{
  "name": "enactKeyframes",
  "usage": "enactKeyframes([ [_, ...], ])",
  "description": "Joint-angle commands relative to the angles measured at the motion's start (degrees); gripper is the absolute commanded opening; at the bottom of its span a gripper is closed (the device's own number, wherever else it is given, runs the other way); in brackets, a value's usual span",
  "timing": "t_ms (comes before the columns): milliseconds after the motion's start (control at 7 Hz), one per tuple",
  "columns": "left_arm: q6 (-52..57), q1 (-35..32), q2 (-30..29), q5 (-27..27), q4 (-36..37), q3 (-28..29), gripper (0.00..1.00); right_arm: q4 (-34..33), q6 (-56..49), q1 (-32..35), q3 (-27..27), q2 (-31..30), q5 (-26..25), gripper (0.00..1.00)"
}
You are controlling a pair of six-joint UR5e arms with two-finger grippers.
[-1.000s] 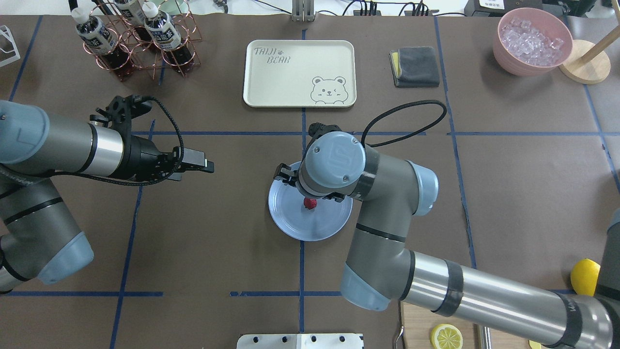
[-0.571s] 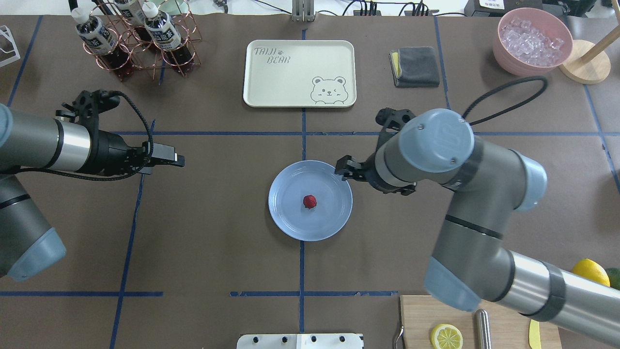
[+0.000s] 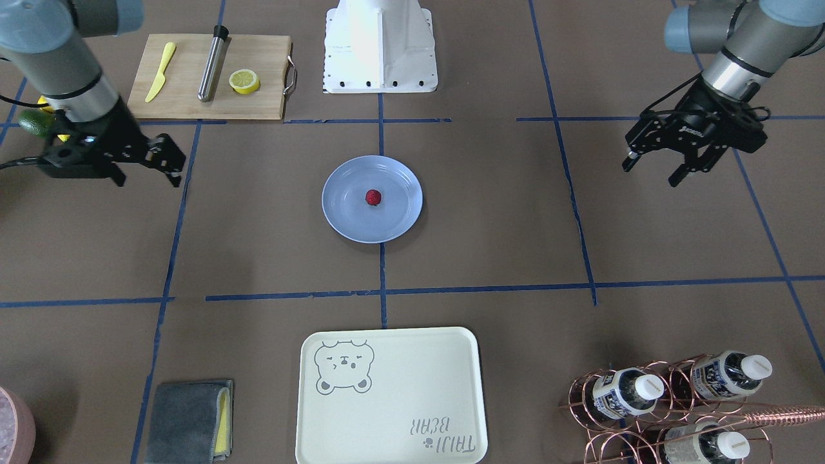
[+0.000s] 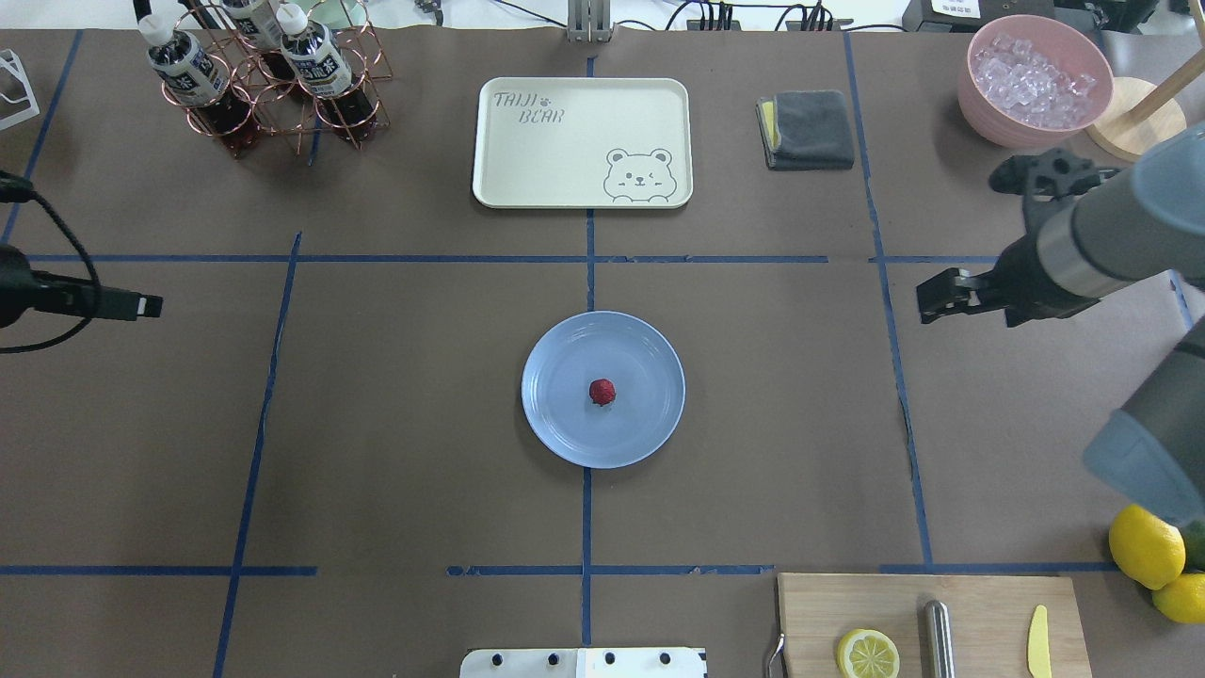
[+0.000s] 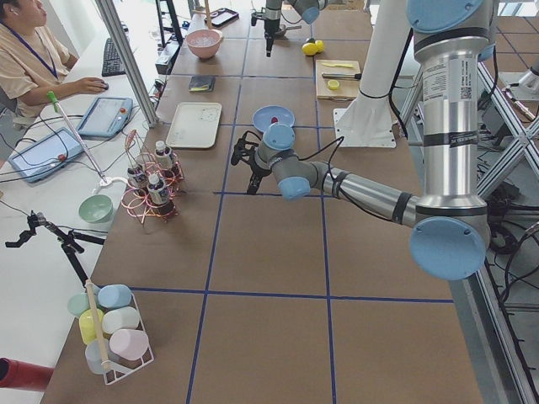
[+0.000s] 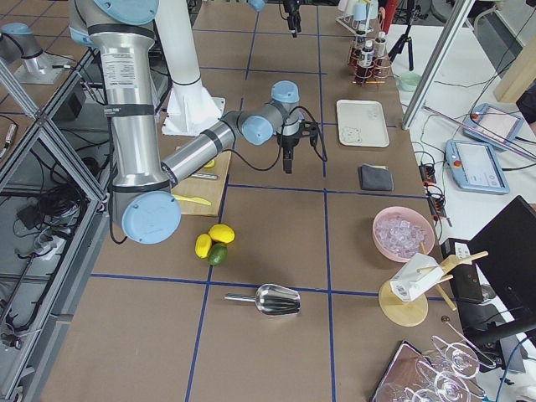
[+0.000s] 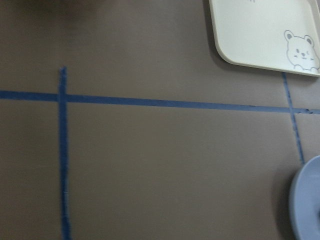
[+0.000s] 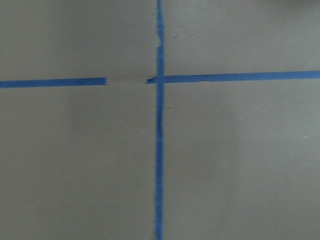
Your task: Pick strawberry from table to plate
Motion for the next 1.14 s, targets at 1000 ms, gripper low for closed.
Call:
enactKeyframes([
  [1000,54.18,-36.26,-7.03,-14.64,52.98,4.76,1.00,-4.75,-53.50,37.02,-18.74,-7.29,17.47,1.00],
])
